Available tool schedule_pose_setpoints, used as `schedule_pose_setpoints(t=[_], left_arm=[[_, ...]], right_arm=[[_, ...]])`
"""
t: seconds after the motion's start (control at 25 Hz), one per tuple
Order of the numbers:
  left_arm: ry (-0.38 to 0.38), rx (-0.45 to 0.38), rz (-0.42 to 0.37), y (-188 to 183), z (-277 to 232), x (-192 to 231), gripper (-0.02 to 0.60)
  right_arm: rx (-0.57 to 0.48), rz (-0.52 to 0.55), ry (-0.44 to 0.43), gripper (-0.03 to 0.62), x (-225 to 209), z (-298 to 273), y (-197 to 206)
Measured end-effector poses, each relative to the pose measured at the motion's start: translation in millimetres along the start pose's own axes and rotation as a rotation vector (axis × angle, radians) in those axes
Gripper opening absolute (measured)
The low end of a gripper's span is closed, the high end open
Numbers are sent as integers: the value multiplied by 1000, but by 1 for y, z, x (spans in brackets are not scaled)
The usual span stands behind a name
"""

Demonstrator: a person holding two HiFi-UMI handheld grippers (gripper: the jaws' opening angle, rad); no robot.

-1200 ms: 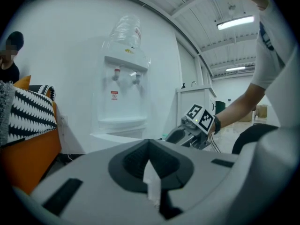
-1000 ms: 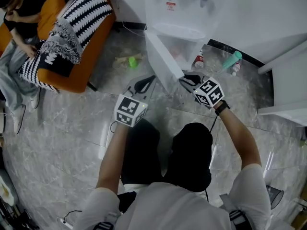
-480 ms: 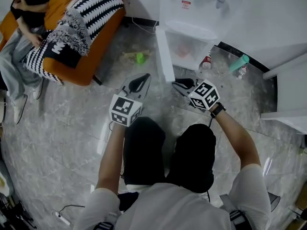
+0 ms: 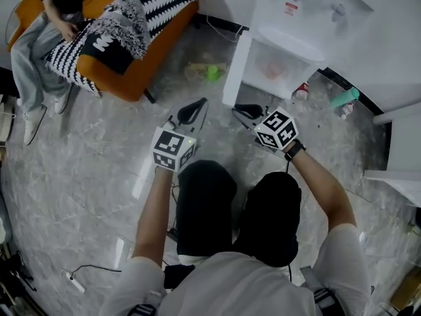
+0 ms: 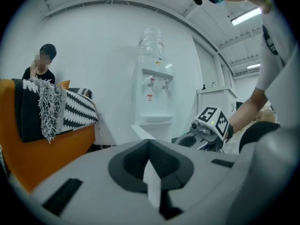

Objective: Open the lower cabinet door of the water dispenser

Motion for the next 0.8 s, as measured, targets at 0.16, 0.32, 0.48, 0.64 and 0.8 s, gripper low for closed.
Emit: schedule_pose_setpoints(t=[0.16, 0.32, 0.48, 0.64, 0.8], left_arm=[[-45, -1, 8, 9, 17, 7, 11], [-97, -16, 11, 13, 40, 14, 11], [-146, -21, 11, 17, 60, 21, 11], [-161, -21, -6, 24, 70, 32, 11], [-161, -11, -45, 36, 63, 45, 11]], right_arm=[[-27, -9, 22, 54, 13, -22, -9], [-50, -25, 34, 49, 23, -49, -22], [-66, -37, 42, 9, 30, -78, -37], [-98, -54, 42, 9, 33, -107, -47], [-154, -12, 59, 9, 33, -138, -62]])
Point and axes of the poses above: the fingertips, and each gripper's own axes: z backward along the fingers, x to its left, y out of its underside, the point moved 9 cm from there along z, backward along the fingers, and after that the axes turned 13 degrees about y, right-handed, at the moved point
